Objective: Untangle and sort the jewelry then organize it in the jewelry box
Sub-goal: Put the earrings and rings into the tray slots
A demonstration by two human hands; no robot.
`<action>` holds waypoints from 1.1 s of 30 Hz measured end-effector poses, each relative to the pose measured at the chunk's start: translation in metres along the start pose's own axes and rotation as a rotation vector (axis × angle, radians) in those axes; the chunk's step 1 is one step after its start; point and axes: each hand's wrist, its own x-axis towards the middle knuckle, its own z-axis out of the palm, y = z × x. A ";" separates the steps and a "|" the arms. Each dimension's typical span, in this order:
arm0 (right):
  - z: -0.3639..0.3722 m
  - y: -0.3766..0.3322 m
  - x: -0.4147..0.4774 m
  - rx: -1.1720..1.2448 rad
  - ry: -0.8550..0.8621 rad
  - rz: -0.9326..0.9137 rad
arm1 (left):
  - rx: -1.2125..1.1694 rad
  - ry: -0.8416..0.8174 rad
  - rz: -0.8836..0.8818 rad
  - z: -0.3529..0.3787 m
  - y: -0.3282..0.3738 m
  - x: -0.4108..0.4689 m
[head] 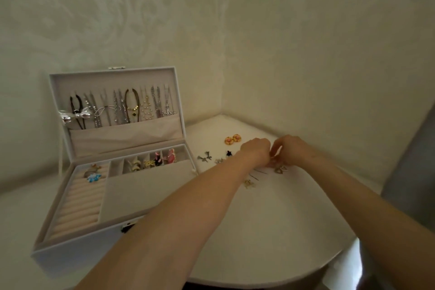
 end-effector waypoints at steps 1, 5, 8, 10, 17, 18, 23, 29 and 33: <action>0.000 -0.001 0.000 -0.011 -0.004 0.004 | -0.006 -0.001 -0.012 0.000 0.001 0.000; 0.000 -0.006 0.002 0.008 -0.049 0.030 | 0.011 0.006 -0.018 -0.001 0.004 -0.002; 0.002 -0.008 0.002 -0.031 -0.043 -0.015 | 0.061 0.044 0.002 -0.001 0.007 -0.004; 0.003 -0.007 0.002 -0.036 -0.026 -0.058 | 0.083 0.049 0.012 -0.003 0.010 -0.009; -0.016 -0.018 -0.006 0.328 0.056 -0.132 | -0.029 0.076 0.095 -0.041 -0.009 -0.034; -0.020 -0.023 -0.010 0.401 0.058 -0.153 | -0.065 0.099 0.094 -0.052 -0.015 -0.041; -0.027 -0.062 -0.040 0.630 -0.080 -0.323 | -0.265 0.131 0.096 -0.107 -0.066 -0.096; -0.006 -0.117 -0.056 0.687 -0.251 -0.456 | -0.333 0.096 -0.071 -0.139 -0.147 -0.151; 0.001 -0.139 -0.053 0.591 -0.244 -0.500 | -0.374 0.000 -0.080 -0.144 -0.168 -0.178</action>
